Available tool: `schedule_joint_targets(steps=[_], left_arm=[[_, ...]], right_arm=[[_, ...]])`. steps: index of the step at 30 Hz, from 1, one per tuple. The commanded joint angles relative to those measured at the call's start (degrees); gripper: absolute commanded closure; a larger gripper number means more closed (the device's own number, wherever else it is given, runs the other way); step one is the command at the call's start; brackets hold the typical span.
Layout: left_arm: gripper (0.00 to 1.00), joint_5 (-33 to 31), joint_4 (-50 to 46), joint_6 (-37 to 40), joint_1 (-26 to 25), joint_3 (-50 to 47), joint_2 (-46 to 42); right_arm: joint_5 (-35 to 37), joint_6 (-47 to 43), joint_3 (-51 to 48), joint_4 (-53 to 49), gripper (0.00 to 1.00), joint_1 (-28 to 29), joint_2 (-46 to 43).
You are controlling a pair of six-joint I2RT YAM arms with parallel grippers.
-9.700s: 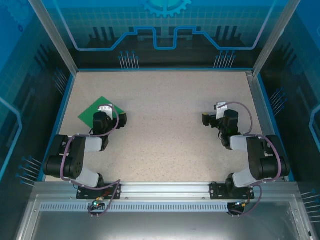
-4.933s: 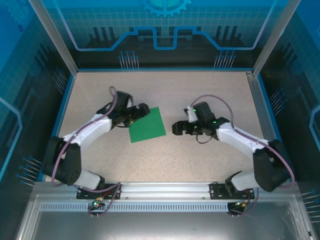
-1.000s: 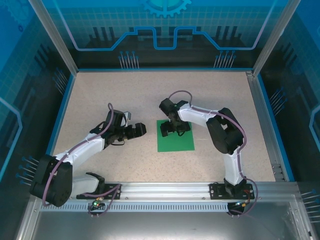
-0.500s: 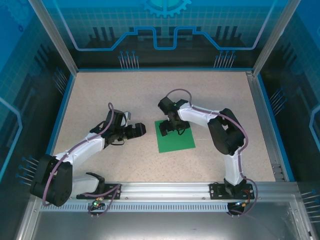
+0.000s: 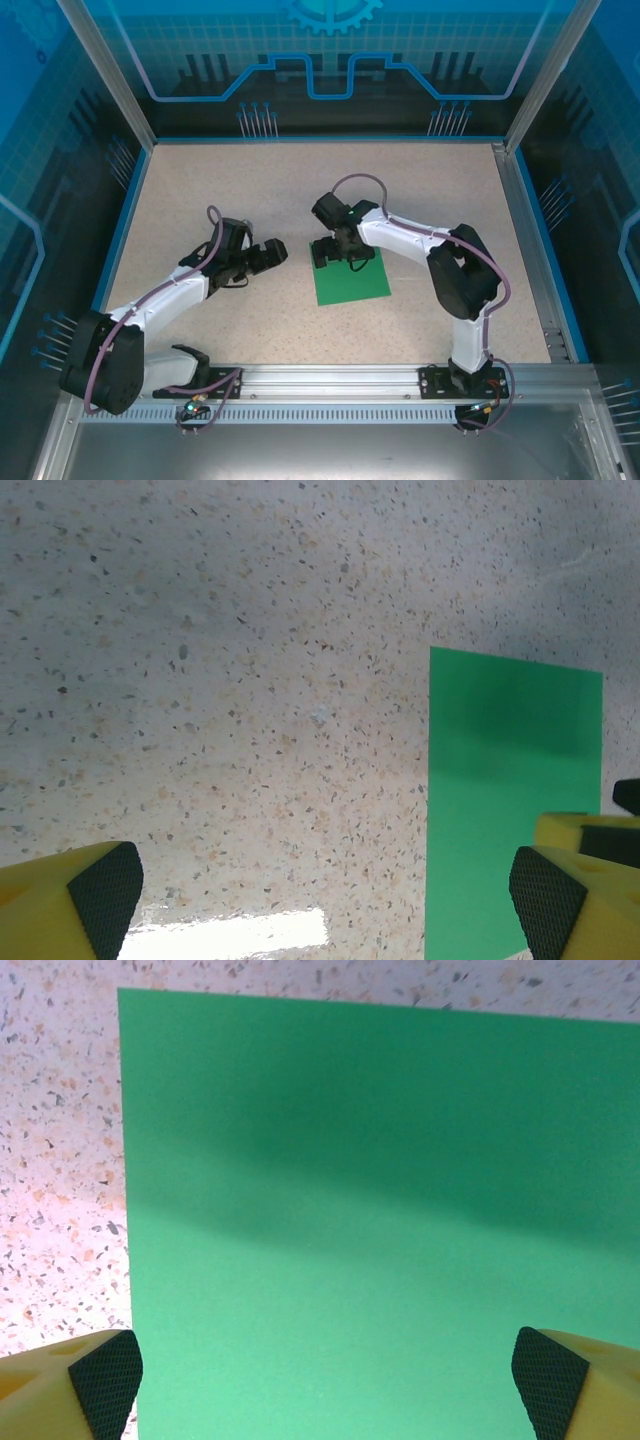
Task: Fold a paper plane with a square sheet of paper (pick it up from the middle)
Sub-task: Fold the square sheet of paper in half at the center of the table.
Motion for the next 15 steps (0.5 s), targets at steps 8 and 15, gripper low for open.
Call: schedule_joint_targets(steps=[8, 15], left_arm=[[0.02, -4.2, 1.2, -2.4, -0.3, -0.4, -1.1], [0.02, -4.4, 1.5, -2.2, -0.3, -1.0, -1.2]], right_arm=[[-1.4, 2.7, 0.1, -0.5, 0.01, 1.6, 3.8], [-0.6, 2.7, 2.7, -3.3, 0.00, 2.1, 5.7]])
